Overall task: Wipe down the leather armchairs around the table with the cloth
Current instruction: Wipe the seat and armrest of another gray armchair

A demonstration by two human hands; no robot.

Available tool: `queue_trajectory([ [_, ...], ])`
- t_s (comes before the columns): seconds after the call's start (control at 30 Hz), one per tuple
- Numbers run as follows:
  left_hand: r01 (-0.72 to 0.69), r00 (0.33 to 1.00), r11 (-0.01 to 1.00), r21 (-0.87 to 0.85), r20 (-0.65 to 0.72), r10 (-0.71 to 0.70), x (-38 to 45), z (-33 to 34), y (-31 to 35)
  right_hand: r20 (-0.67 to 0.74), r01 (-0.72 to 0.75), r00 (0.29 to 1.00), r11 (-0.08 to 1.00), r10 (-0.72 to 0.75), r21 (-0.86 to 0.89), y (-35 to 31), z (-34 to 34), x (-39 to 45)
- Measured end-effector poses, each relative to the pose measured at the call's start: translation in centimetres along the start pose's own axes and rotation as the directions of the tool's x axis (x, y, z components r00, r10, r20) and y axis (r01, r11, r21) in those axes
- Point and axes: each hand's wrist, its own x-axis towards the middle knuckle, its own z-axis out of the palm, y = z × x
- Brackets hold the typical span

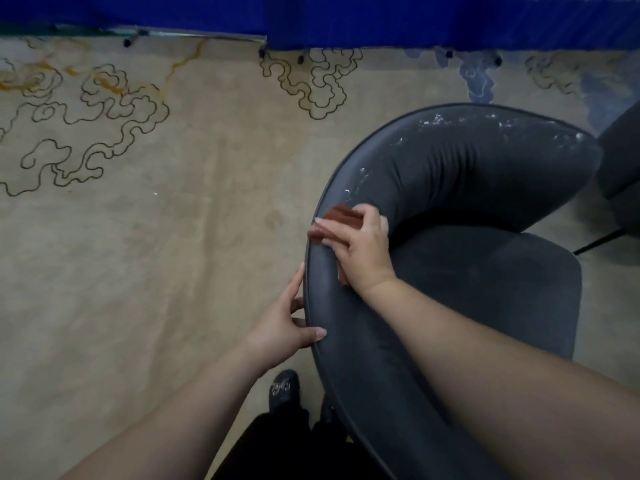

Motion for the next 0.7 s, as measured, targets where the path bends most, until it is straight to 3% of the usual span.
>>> queue_trajectory([
  [0.13,-0.020,1.000,1.000,-0.018,0.008,0.020,0.7,-0.6,0.2,-0.089,-0.032,0.995,0.999,0.035,0.033,0.5,1.0,-2.0],
  [0.27,-0.025,0.998,0.999,-0.024,0.056,0.027,2.9,-2.1,1.9,-0.075,-0.085,0.993,0.994,0.090,0.069,0.9,1.2,-3.5],
  [0.47,-0.020,0.987,1.000,0.000,0.159,0.020,5.5,-3.8,3.3,-0.130,-0.094,0.988,0.995,0.087,-0.046,-0.6,0.6,3.4],
  [0.7,0.029,0.973,1.000,0.009,0.229,-0.030,6.6,-4.5,3.9,-0.108,-0.078,0.992,0.992,0.068,-0.094,-1.1,1.3,-0.9],
])
